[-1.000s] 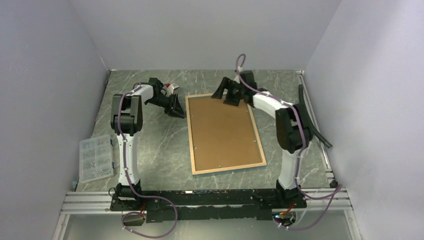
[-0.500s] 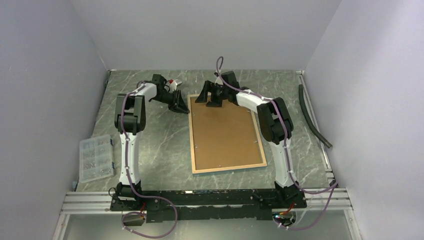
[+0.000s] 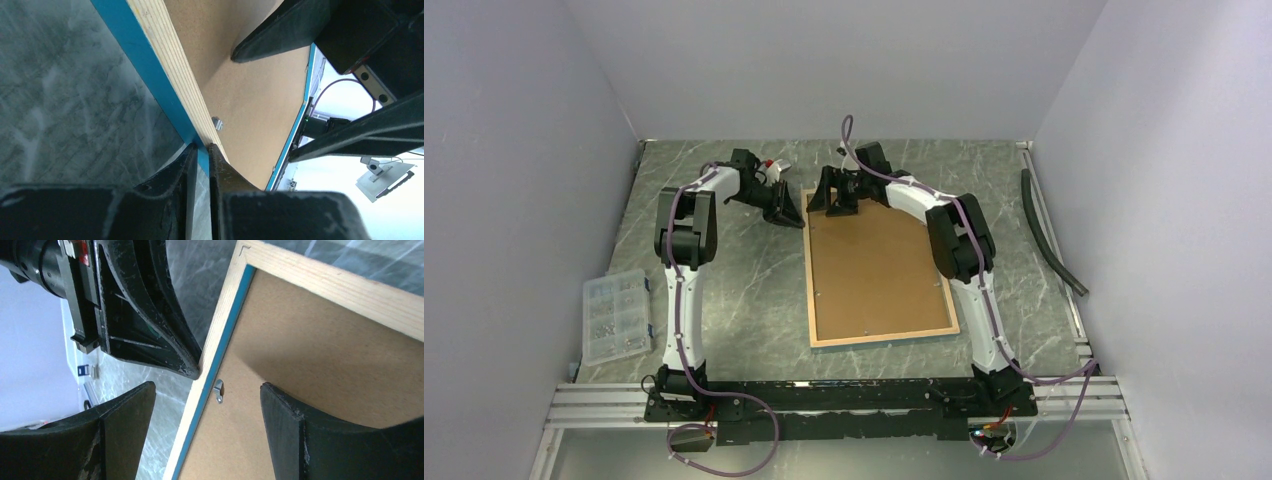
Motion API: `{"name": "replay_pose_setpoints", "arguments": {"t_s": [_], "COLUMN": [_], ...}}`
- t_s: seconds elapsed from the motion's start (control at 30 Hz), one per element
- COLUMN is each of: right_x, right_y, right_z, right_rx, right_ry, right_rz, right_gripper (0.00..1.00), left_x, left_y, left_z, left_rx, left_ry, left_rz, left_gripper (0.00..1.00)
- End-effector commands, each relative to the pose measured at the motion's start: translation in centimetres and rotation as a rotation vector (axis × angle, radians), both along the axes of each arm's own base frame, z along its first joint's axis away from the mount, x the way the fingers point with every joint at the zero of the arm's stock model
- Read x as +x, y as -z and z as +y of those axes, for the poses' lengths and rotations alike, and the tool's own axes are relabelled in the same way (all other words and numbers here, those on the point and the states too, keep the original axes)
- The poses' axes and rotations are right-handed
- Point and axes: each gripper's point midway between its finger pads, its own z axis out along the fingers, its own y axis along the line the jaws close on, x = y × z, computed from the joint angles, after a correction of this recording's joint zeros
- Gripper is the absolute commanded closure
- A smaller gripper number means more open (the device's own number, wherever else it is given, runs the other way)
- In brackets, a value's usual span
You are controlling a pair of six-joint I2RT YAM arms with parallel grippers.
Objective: Put the photo into the frame
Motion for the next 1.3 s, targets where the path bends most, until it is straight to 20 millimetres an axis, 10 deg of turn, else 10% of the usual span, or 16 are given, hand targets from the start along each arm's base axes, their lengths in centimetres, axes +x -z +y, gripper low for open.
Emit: {"name": "replay_pose_setpoints", "arguments": {"t_s": [0.0,1.27], "right_x": [-1.2,-7.5], "right_y": [-0.2,0.9], "right_z": [1.4,4.5], "right_rx": [0.015,-0.016], "right_ry": [-0.089,-0.217], "right_rz": [-0.014,0.057], "right_gripper": [0.2,0.25], "left_x": [-1.2,-1.3], "left_y": [1.1,1.2], "left_z": [-0.9,-0.8], "left_rx": [0.047,0.06], "left_ry": [0.031,0.029], "left_rz": [0.003,-0.012], "left_gripper": [0.83,0.87]}}
